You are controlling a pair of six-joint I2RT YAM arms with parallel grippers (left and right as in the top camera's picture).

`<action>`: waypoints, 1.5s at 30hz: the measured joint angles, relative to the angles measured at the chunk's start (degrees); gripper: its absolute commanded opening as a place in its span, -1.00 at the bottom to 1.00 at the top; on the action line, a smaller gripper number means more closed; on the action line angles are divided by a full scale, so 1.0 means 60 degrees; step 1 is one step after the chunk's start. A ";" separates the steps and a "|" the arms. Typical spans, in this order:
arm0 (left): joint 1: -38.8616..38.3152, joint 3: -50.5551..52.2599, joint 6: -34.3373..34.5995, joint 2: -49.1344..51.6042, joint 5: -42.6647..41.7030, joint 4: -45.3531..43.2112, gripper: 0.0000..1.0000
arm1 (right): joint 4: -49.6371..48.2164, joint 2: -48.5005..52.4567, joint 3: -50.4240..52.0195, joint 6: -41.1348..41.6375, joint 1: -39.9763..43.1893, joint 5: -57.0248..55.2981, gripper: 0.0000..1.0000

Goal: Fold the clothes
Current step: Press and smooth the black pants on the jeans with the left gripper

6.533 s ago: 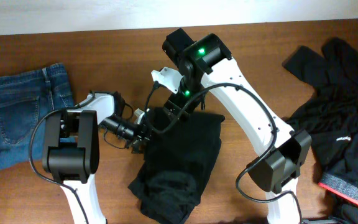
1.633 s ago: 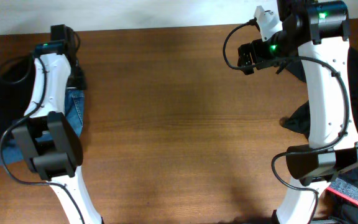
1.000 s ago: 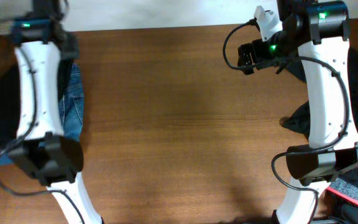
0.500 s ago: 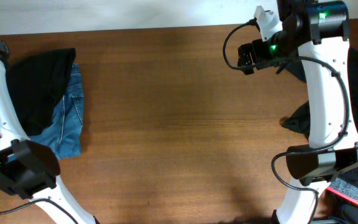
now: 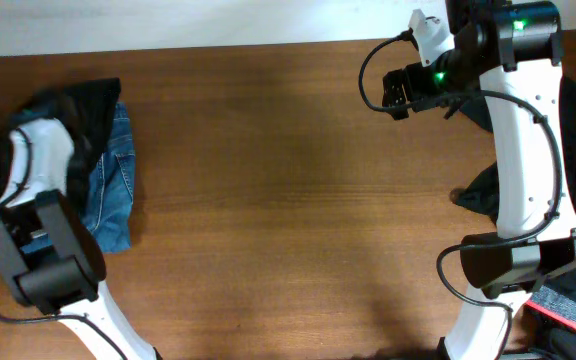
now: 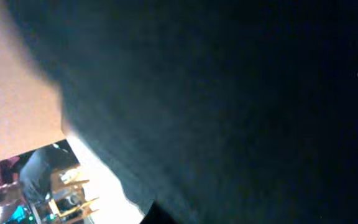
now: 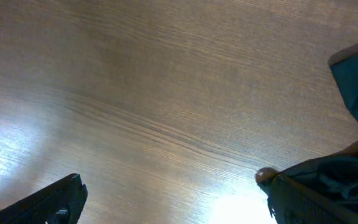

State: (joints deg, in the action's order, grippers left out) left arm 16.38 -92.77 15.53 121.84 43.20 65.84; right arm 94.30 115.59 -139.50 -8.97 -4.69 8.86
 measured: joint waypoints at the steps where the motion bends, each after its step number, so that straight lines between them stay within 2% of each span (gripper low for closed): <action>1: -0.0109 0.0321 0.0073 -0.0007 0.0182 -0.0324 -0.99 | 0.0007 0.0000 0.0000 0.0007 0.0000 0.0000 0.97; 5: -0.0506 0.1217 0.0255 -0.0226 0.0962 -0.1133 -0.99 | 0.0004 0.0000 -0.0004 0.0000 0.0000 -0.0004 0.97; 9: -0.0707 0.1428 0.0324 -0.0248 0.1308 -0.1235 -0.98 | 0.0004 0.0000 0.0000 0.0000 0.0000 0.0000 0.97; 13: -0.0845 0.1395 0.0390 -0.0248 0.1402 -0.0892 -0.47 | 0.0004 0.0000 0.0000 0.0000 0.0000 -0.0004 0.97; 20: -0.1326 0.0594 0.0368 -0.0211 0.0980 0.0546 -0.24 | 0.0007 0.0000 0.0000 0.0004 0.0000 0.0000 0.97; 22: -0.1494 0.0153 0.0342 -0.0197 0.0710 0.0776 -0.04 | 0.0004 0.0000 0.0000 0.0000 0.0000 -0.0004 0.97; 27: -0.1792 -0.1563 0.0277 -0.0084 0.0437 0.0692 0.24 | 0.0004 0.0000 0.0000 0.0000 0.0000 0.0000 0.97; 33: -0.1891 -0.3344 0.0091 -0.0076 0.0444 -0.0685 0.25 | 0.0004 0.0000 0.0000 0.0004 0.0000 0.0000 0.97; 45: -0.1803 -0.3559 -0.1734 0.0200 0.0397 -0.4197 0.25 | 0.0004 0.0000 0.0000 0.0000 0.0000 0.0000 0.97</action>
State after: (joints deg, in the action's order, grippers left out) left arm 5.56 -114.13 5.13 123.04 45.58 40.66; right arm 94.32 115.59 -139.50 -8.97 -4.69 8.86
